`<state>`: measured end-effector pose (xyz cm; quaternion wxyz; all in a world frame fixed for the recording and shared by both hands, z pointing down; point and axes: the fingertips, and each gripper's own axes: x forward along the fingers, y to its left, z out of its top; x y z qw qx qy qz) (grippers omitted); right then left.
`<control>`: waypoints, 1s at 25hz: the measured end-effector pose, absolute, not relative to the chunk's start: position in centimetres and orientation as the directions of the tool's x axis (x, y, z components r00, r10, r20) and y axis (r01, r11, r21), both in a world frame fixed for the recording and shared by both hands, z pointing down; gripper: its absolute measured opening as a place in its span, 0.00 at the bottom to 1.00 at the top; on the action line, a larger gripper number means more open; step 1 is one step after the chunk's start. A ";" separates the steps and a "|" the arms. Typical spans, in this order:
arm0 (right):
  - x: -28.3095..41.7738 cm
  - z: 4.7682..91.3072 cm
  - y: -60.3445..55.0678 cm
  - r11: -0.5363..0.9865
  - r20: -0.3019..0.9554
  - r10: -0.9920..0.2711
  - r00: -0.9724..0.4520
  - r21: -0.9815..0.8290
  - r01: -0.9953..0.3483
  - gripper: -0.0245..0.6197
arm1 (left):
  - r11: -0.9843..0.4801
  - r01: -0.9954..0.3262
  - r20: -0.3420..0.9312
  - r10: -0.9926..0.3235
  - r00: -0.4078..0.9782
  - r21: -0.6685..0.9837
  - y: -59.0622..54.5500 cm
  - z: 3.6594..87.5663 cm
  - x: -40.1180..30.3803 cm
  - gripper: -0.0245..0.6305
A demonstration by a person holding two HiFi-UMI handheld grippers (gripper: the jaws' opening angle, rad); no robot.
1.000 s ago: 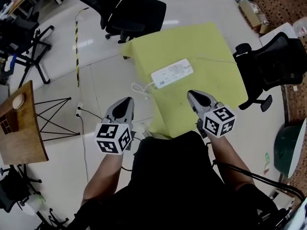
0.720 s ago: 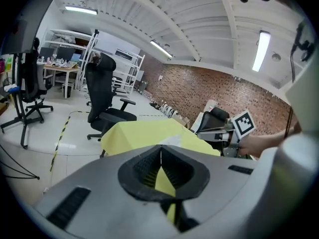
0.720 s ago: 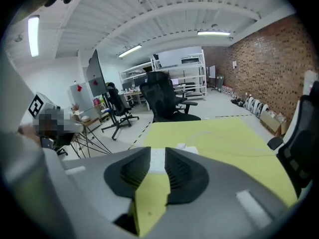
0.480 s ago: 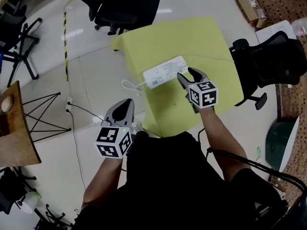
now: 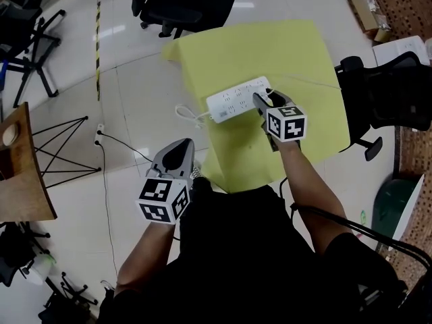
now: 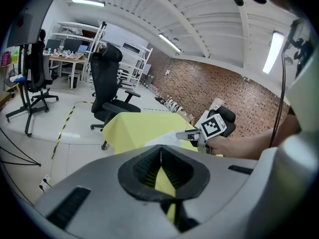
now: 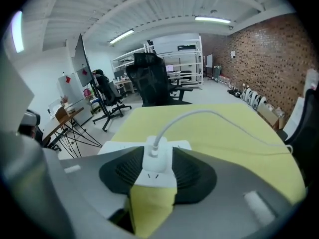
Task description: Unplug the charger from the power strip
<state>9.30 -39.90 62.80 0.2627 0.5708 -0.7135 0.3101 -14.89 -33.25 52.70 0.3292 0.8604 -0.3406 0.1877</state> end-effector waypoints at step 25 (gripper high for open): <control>6.2 59.2 -32.1 0.170 0.720 -0.637 -0.276 -0.219 -0.961 0.26 | -0.581 -0.683 0.503 -0.471 0.725 0.443 -32.0 51.4 -17.0 0.05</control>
